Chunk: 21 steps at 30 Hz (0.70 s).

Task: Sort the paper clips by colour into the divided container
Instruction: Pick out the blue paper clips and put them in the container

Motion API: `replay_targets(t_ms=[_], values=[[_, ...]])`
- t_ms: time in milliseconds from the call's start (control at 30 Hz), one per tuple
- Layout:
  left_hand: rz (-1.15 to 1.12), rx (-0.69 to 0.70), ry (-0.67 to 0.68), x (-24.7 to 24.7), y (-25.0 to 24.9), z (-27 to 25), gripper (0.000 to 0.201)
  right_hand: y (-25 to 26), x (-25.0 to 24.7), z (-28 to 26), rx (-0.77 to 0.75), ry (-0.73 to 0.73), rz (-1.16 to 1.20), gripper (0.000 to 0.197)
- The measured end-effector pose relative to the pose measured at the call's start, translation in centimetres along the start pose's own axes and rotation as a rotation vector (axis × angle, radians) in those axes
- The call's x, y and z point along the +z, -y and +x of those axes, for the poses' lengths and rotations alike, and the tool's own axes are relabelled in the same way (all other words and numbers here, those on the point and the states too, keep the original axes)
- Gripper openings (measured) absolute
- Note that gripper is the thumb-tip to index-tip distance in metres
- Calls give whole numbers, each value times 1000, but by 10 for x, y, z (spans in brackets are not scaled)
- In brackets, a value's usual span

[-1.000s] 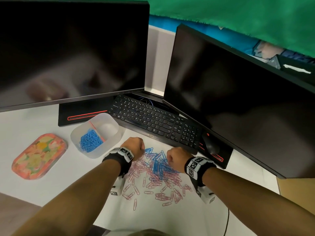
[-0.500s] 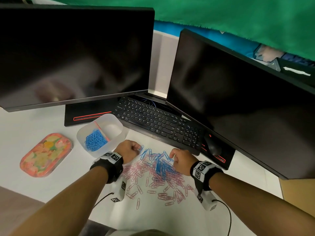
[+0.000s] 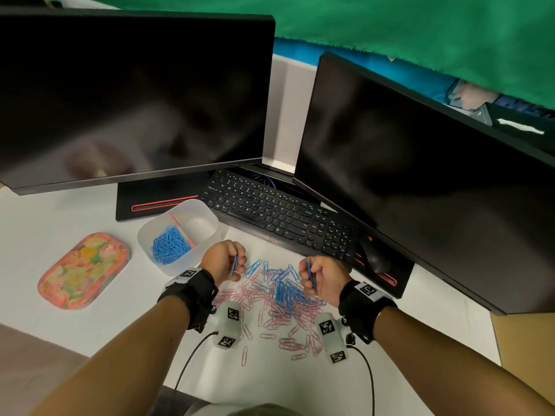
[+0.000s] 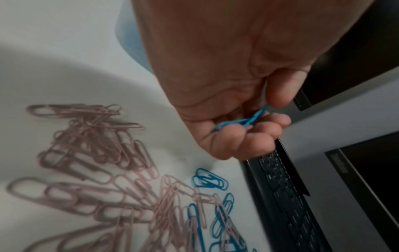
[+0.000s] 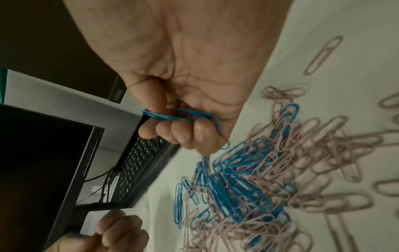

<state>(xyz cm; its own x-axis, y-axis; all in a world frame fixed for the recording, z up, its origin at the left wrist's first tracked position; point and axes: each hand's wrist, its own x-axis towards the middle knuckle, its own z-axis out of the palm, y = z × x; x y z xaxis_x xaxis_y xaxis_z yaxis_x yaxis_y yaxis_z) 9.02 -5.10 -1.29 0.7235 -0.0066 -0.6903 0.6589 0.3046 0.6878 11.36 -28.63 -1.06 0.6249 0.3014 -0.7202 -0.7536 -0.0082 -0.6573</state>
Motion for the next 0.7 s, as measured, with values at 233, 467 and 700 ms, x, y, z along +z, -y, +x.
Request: replay_targets(t_ms=[233, 467, 700], values=[[353, 74, -114, 5, 2, 15, 39, -1, 4, 11, 57, -95, -144, 32], [1001, 215, -261, 14, 15, 23, 13, -2, 6, 21, -59, -282, -790, 28], [1356, 239, -230, 13, 21, 27, 3, -9, 14, 20, -239, -401, -1297, 15]])
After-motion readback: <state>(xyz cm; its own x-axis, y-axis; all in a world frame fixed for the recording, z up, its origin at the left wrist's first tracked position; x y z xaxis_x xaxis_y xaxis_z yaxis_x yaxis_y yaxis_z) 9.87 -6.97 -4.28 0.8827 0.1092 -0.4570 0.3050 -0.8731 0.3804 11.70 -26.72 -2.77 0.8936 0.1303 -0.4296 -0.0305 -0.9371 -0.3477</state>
